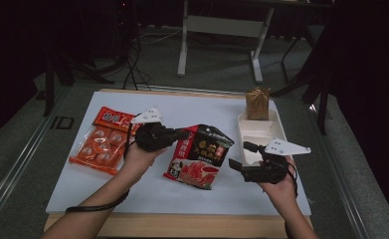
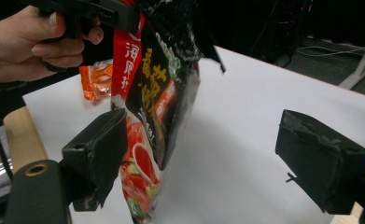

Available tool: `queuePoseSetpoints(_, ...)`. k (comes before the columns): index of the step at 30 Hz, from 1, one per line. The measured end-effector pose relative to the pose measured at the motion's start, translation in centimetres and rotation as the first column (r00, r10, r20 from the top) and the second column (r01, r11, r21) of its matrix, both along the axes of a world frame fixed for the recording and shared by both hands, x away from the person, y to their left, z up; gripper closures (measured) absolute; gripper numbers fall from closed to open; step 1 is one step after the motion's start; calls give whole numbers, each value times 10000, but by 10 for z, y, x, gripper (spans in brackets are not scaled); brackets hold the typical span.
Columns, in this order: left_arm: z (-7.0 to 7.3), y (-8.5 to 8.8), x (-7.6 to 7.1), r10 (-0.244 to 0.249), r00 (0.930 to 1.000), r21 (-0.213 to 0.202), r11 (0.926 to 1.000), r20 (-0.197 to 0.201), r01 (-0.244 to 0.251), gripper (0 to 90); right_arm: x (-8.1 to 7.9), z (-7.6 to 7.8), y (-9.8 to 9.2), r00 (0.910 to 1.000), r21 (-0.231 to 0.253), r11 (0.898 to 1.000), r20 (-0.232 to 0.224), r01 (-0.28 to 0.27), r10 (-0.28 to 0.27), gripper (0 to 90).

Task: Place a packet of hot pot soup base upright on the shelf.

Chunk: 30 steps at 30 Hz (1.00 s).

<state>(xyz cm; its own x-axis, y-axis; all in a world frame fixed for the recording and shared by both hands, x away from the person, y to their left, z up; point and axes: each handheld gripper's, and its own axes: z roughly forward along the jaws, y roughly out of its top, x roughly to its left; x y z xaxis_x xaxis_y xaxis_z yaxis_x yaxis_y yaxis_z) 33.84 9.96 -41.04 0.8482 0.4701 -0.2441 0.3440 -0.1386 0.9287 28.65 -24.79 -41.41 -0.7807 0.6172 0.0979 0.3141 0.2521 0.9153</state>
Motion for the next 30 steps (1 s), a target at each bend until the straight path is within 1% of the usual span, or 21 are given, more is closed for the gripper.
queuePoseSetpoints(1,0,-1,1,0,10000,-113,9999,-15,0,868,1,1,1,10000,-29,10000,-30,34,-34,207)
queuePoseSetpoints(2,0,-1,1,0,10000,-113,9999,-15,0,867,1,1,1,10000,-29,10000,-30,34,-34,207)
queuePoseSetpoints(3,0,-3,4,-54,9999,-309,9995,-143,49,868,4,3,3,9999,147,9998,-120,99,-97,224)
queuePoseSetpoints(5,0,-6,7,-136,9996,-496,9987,-229,124,868,6,5,4,9997,135,9997,-155,178,-176,273)
queuePoseSetpoints(7,0,-9,9,-203,9996,-671,9976,-211,189,868,9,7,5,9996,227,9996,-222,155,-150,298)
queuePoseSetpoints(9,1,-13,10,-227,9995,-772,9968,-213,210,867,11,10,5,9992,275,9995,-365,149,-139,396)
queuePoseSetpoints(10,1,-13,10,-227,9995,-772,9968,-213,210,867,11,10,5,9992,275,9995,-365,149,-139,396)
queuePoseSetpoints(12,3,-18,13,-315,9993,-1086,9937,-211,291,867,13,16,6,9992,122,9997,-347,221,-217,456)
queuePoseSetpoints(15,5,-24,13,-372,9993,-1238,9917,-88,358,867,16,21,7,9987,276,9993,-456,261,-248,494)
queuePoseSetpoints(17,5,-24,13,-372,9993,-1238,9917,-88,358,867,17,23,8,9986,313,9991,-455,300,-285,494)
queuePoseSetpoints(18,7,-29,12,-301,9995,-1220,9921,39,303,867,17,23,8,9986,313,9991,-455,300,-285,504)
queuePoseSetpoints(19,7,-32,10,-162,9996,-1164,9930,250,190,867,19,27,10,9986,374,9990,-477,258,-240,599)
queuePoseSetpoints(20,7,-32,10,-162,9996,-1164,9930,250,190,867,19,27,10,9986,374,9990,-477,258,-240,599)
queuePoseSetpoints(22,5,-32,10,-125,9998,-1302,9914,154,144,866,19,29,9,9985,284,9990,-438,339,-326,671)
queuePoseSetpoints(23,4,-32,11,-97,9998,-1350,9908,154,117,865,20,29,8,9983,361,9987,-472,354,-337,721)
queuePoseSetpoints(24,3,-32,11,-75,9999,-1301,9915,125,90,864,22,28,7,9979,425,9984,-535,384,-361,740)
queuePoseSetpoints(25,2,-31,11,-57,10000,-1262,9920,78,66,863,21,28,8,9980,354,9984,-478,432,-415,747)
queuePoseSetpoints(26,-2,-30,13,-127,9999,-1427,9897,-117,109,858,22,29,9,9982,266,9990,-485,373,-359,750)
queuePoseSetpoints(27,-2,-28,14,-222,9996,-1474,9889,-187,192,852,22,30,9,9984,232,9993,-481,306,-295,752)
queuePoseSetpoints(29,-2,-28,14,-222,9996,-1474,9889,-187,192,845,22,31,9,9985,269,9992,-467,300,-287,752)
queuePoseSetpoints(30,-2,-26,15,-392,9986,-1520,9878,-341,336,826,23,33,9,9988,231,9994,-408,263,-254,759)
